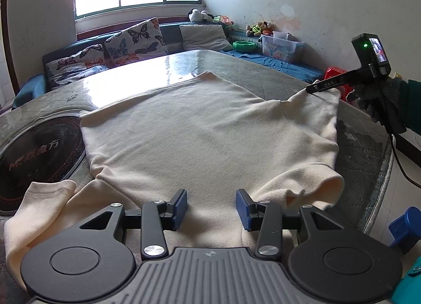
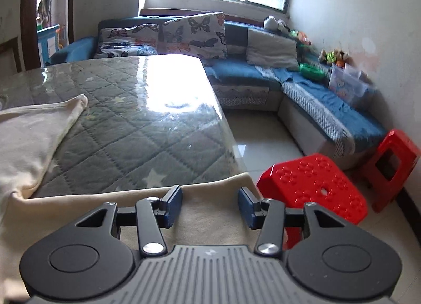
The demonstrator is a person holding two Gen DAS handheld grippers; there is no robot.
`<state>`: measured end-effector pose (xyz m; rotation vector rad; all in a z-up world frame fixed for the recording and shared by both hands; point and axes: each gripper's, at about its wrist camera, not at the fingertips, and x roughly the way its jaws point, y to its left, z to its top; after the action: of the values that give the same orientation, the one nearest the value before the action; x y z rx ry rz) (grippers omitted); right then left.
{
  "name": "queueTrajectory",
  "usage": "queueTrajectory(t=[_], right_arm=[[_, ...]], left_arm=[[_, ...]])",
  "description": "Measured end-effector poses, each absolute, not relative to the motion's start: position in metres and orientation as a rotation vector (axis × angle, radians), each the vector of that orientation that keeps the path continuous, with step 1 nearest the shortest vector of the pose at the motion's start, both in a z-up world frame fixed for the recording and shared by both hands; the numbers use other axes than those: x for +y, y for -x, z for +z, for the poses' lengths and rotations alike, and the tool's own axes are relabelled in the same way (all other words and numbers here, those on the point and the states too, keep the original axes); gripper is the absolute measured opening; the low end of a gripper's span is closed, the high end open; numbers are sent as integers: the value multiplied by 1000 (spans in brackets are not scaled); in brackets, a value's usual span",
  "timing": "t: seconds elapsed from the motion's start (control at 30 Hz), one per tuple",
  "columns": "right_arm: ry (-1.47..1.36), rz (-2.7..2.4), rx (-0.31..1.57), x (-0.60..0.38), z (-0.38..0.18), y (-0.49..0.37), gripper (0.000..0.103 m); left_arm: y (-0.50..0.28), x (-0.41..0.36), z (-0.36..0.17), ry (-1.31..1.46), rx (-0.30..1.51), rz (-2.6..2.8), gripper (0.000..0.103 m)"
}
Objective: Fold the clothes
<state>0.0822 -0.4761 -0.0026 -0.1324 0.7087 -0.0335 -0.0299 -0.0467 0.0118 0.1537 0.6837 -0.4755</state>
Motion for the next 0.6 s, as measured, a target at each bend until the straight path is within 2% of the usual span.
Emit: queueTrajectory(t=[0.37,0.47,0.57,0.6], right_arm=[[139,6,682,-462,8,-67,57],[145,61,661,-444,13,-57,69],[149,111,656,-427,12,-49,73],[149,122,656,-422,11,-47,82]], left_arm=[[32,-33,20,-84,690,-452,47],[35,-22,27,-55,676,-420,49],[35,-7,32,-17,668,-370,50],[34,-1,33,-8,669,-344,51]])
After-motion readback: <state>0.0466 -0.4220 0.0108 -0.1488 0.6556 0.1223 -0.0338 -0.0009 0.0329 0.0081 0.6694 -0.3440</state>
